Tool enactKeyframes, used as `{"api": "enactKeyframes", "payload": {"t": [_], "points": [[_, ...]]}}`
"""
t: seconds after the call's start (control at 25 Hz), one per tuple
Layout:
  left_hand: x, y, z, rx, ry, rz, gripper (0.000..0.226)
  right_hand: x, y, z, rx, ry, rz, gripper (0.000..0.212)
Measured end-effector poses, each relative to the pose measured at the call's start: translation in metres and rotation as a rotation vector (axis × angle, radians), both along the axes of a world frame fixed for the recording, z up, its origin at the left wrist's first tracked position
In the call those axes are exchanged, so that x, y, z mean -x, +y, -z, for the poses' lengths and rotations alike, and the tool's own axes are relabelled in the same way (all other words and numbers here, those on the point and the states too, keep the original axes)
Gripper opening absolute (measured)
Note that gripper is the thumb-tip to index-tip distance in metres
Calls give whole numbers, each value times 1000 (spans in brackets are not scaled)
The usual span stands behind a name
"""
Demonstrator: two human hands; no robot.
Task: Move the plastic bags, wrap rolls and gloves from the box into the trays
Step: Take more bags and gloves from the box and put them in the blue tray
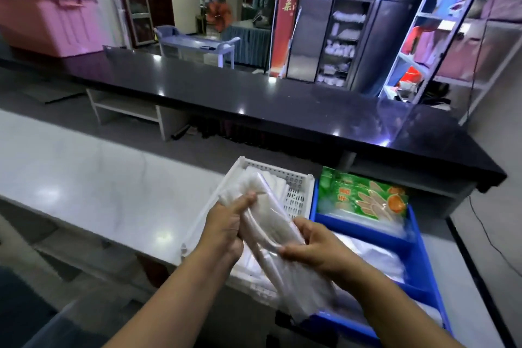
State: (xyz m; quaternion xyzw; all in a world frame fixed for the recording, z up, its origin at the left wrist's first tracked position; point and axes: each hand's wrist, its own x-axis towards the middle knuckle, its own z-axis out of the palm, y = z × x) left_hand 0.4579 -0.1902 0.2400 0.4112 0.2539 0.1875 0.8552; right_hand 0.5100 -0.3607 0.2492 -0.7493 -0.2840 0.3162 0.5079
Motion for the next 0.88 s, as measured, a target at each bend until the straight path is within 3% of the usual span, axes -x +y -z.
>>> {"api": "enactKeyframes", "payload": {"t": [0.24,0.36,0.56,0.64,0.88], "points": [[-106,-78,20,-96,3,5,8,-127,-119,-4,162,-239,45,18],[-137,-117,56,-541,193,114,6,-171,-172,0,235,-289,146,26],[-172,-160,98,-1653,331,667,24,-210,-214,10,342,-344,200,25],[-182,-165,106,-1960,358,802,29,-215,-221,16,345,-337,217,26],[-193,-171,111,-2127,418,895,26,-214,-230,22,391,-353,255,29]]}}
